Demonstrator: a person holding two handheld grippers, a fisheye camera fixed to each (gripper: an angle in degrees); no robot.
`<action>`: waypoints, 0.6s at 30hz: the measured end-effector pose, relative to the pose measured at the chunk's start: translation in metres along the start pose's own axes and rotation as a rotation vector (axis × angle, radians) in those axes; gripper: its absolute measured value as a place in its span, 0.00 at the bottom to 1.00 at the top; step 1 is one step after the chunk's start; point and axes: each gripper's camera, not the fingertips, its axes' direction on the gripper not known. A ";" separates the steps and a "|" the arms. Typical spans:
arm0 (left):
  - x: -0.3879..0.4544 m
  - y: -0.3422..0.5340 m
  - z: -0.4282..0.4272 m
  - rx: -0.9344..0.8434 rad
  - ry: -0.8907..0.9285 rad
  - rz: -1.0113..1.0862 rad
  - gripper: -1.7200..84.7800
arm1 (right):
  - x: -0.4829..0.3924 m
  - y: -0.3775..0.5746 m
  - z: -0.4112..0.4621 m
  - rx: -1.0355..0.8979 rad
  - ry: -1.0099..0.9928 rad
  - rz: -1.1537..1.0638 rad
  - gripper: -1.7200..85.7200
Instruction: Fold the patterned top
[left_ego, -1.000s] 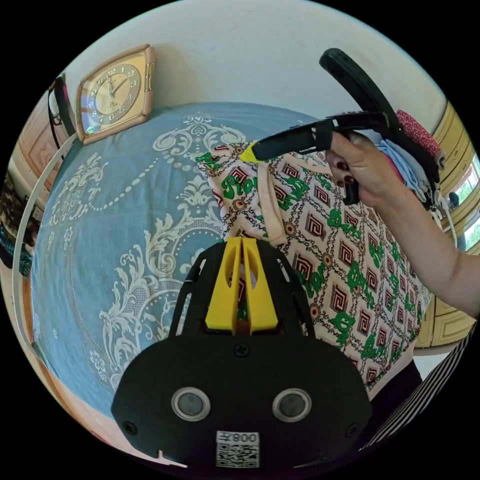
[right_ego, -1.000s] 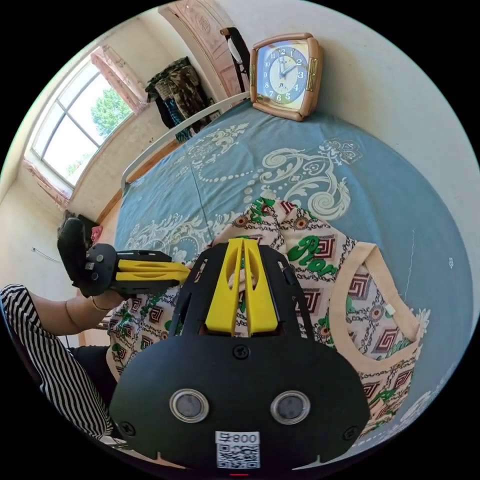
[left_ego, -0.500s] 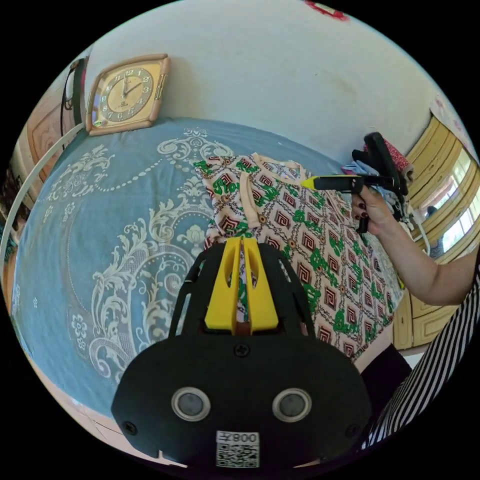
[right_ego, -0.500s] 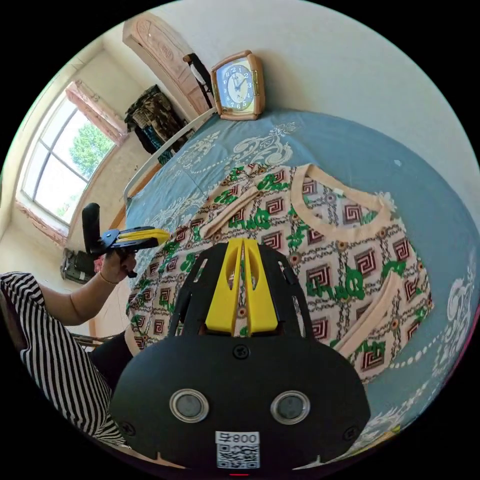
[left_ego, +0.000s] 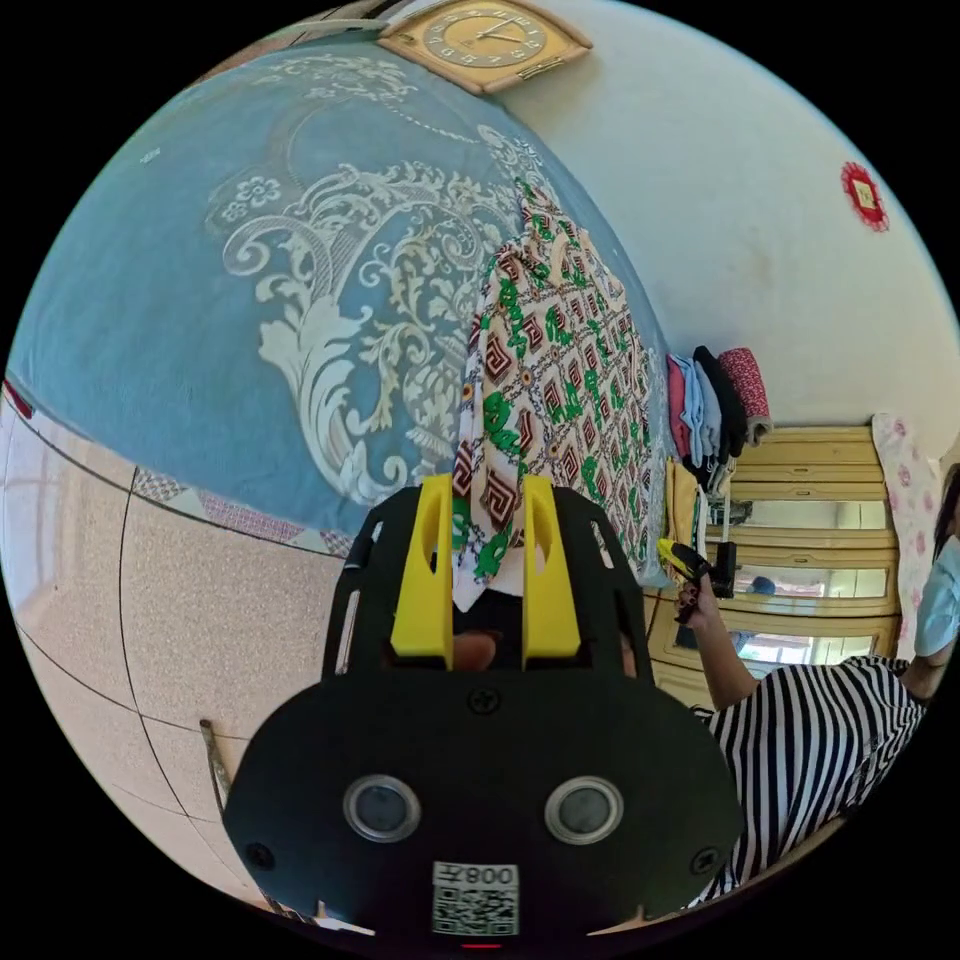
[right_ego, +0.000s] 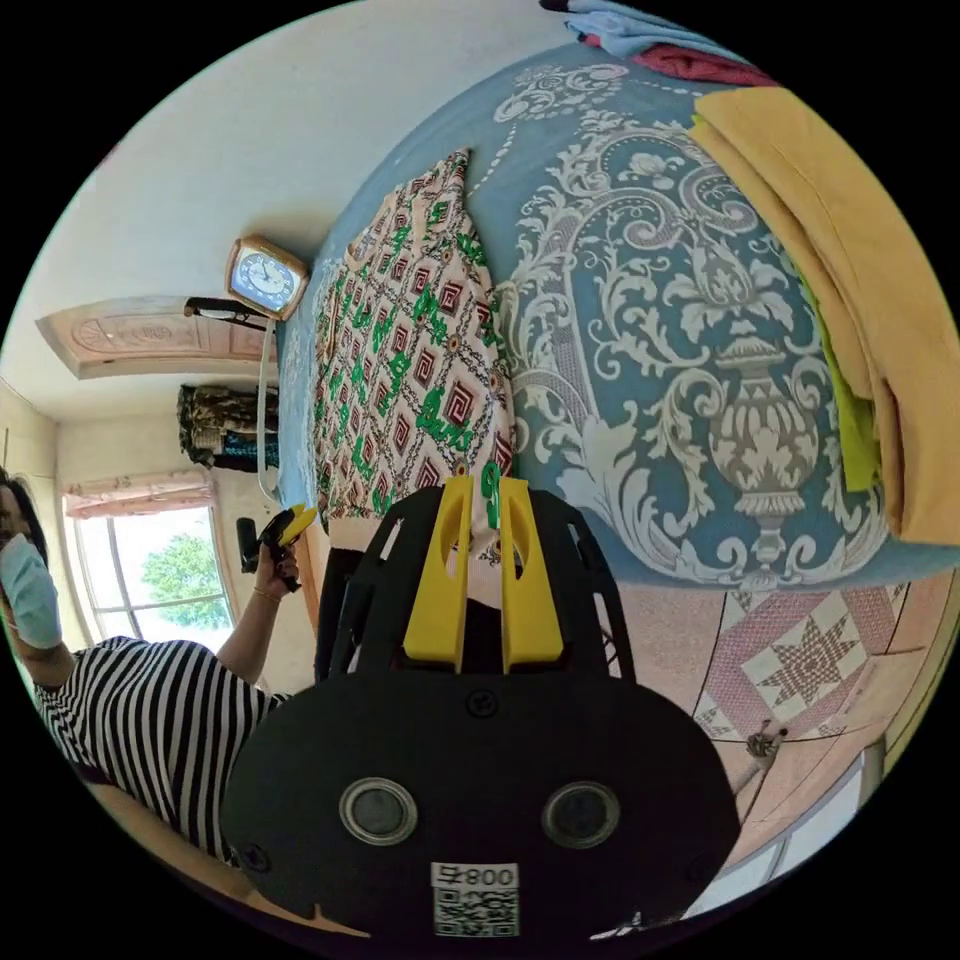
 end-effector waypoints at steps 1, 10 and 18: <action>-0.010 0.006 -0.001 -0.012 0.015 -0.016 0.15 | 0.017 0.016 -0.005 -0.004 -0.026 0.034 0.08; -0.074 0.035 0.008 -0.028 0.170 -0.114 0.16 | 0.105 0.102 -0.027 0.030 -0.227 0.157 0.10; -0.114 0.051 0.013 -0.061 0.216 -0.142 0.16 | 0.147 0.146 -0.033 -0.005 -0.285 0.156 0.11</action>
